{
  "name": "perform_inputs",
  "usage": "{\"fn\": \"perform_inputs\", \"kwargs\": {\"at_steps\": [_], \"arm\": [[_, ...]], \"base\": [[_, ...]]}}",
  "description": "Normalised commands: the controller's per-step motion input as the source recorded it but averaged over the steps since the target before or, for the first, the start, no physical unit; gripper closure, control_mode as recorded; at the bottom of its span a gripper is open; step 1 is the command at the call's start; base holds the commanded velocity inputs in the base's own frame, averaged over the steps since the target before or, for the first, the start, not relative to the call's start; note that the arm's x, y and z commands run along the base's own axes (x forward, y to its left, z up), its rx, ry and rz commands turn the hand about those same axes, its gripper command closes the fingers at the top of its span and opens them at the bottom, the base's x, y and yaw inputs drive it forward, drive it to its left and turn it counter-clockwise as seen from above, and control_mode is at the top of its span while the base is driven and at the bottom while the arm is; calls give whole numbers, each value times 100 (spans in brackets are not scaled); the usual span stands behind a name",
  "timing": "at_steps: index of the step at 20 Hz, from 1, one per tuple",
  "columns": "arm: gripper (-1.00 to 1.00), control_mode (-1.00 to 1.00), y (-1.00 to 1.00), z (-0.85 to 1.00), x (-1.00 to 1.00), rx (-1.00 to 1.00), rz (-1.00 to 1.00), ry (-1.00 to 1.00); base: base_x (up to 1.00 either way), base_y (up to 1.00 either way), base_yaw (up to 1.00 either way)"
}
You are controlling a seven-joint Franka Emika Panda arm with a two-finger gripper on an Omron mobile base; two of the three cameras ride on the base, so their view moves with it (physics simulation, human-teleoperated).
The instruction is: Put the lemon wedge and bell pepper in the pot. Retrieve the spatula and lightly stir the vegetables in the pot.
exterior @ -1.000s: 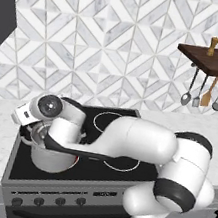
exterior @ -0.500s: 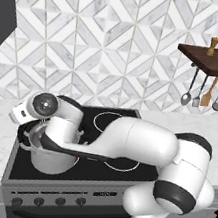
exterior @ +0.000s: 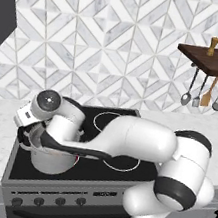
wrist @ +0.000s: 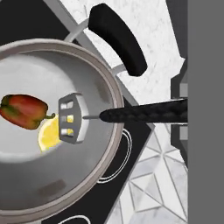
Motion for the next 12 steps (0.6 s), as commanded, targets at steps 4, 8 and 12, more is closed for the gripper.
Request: {"fn": "perform_inputs", "kwargs": {"at_steps": [4,8,12], "arm": [[100,-100,-20,-48,4,0,-1,6],[100,-100,-16,-26,24,0,-2,7],[100,-100,0,36,-58,1,0,0]], "base": [[0,0,0],[0,0,0],[0,0,0]]}}
